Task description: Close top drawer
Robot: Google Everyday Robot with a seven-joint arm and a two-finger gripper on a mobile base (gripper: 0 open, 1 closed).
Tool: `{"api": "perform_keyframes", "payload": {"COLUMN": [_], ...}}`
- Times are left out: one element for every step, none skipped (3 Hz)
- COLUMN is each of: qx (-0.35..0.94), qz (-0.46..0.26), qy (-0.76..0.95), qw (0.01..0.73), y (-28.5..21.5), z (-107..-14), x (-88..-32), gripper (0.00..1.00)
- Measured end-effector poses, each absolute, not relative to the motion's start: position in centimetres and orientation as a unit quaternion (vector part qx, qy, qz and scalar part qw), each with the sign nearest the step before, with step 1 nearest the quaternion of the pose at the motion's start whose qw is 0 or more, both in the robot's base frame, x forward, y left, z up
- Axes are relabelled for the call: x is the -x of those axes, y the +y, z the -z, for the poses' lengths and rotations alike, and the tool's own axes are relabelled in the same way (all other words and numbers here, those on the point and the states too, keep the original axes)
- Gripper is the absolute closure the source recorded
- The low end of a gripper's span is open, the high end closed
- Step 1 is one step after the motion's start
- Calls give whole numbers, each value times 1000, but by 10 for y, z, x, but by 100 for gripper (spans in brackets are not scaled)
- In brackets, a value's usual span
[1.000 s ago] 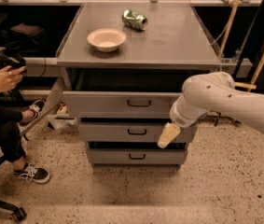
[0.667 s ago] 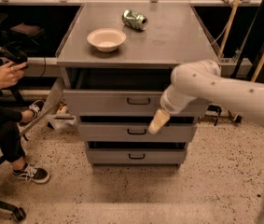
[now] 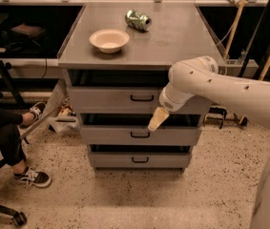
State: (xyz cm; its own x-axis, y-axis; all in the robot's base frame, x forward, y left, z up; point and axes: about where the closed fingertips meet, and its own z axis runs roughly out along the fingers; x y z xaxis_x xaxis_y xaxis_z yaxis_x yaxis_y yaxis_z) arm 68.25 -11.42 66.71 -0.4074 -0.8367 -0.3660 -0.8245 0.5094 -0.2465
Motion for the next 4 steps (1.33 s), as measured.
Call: {"api": "perform_keyframes", "payload": {"qx": [495,466,439,415], "qz": [13,21,67,132], "qy": [839,857,865,865], "qw": [226,218,235,248], "y": [-114,-126,-140,-163], "z": [-667,-674,-712,-746], "x": [-682,-655,-600,-527], "gripper": [0,0,0,0]}}
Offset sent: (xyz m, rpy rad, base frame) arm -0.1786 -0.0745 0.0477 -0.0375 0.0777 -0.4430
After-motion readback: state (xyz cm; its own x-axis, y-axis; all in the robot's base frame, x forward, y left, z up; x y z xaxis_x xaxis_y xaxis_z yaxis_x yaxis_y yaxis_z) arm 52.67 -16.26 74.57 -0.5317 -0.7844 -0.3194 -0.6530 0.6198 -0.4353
